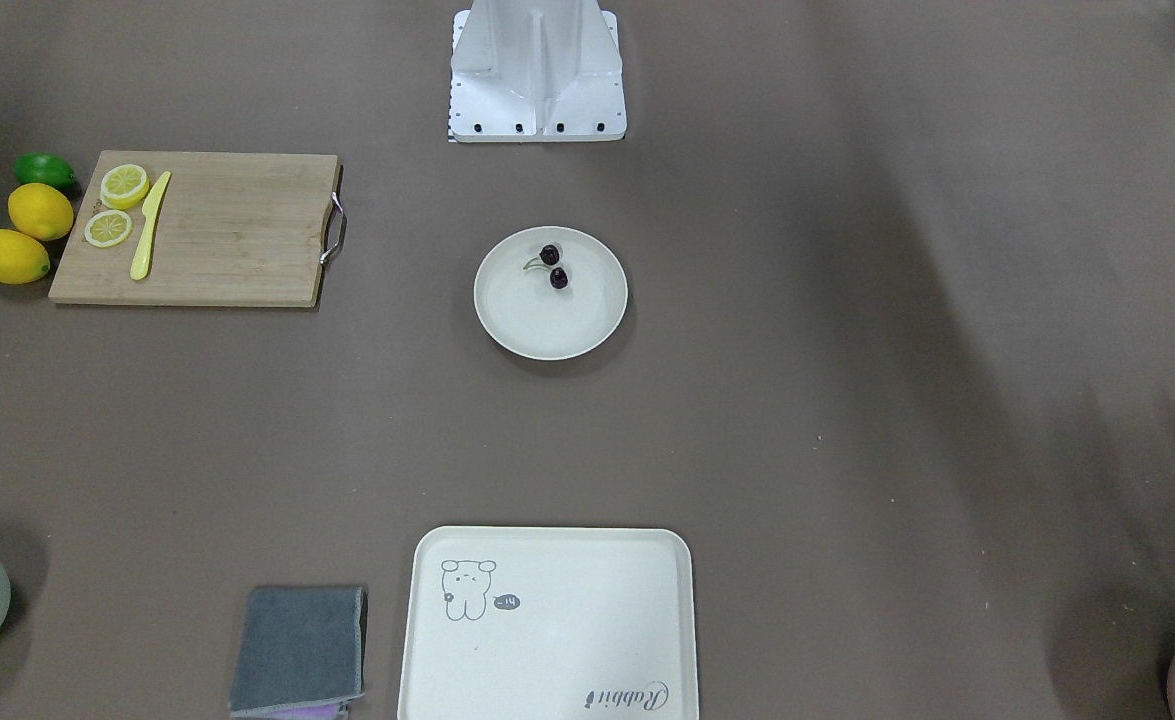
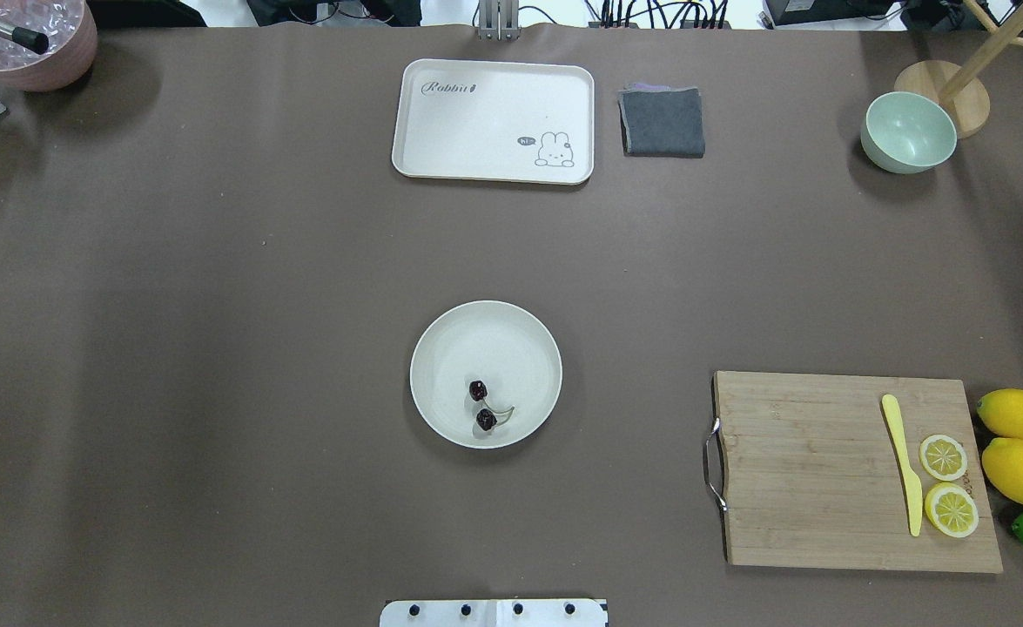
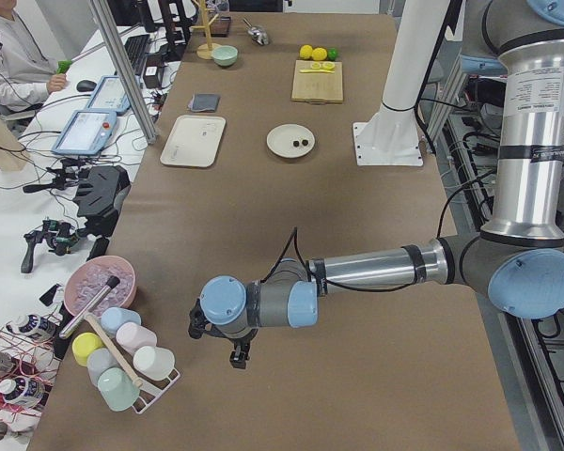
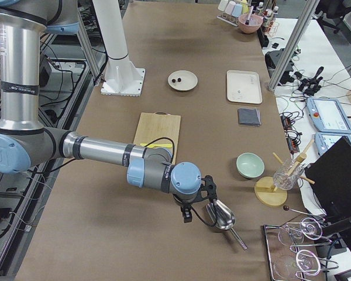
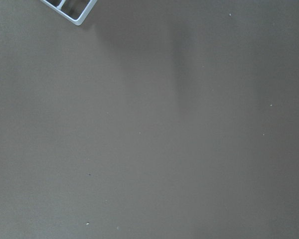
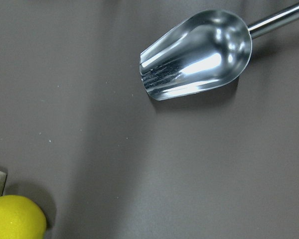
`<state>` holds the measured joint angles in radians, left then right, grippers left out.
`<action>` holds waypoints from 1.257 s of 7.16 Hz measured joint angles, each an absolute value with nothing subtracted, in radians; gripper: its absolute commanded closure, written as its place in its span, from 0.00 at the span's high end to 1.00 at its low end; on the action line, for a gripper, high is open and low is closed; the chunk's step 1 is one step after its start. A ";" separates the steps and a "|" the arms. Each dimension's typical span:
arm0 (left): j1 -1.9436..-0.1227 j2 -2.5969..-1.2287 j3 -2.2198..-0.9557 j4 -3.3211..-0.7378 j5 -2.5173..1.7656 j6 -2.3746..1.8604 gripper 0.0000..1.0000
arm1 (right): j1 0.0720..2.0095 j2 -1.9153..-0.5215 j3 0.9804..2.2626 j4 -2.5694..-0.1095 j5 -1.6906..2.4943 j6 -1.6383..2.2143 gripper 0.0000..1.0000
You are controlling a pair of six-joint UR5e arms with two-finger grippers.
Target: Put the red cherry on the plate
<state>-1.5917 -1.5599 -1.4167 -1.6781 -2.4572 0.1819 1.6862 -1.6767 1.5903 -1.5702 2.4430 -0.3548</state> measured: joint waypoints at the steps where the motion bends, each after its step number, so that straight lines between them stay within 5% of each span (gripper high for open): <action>1: -1.603 -1.543 -1.438 -1.678 -2.456 0.201 0.98 | 1.691 -1.677 1.618 -1.561 2.448 -0.307 1.00; 9: -1.709 -1.369 -1.555 -1.683 -2.456 0.234 0.98 | 1.687 -1.678 1.660 -1.562 2.441 -0.177 1.00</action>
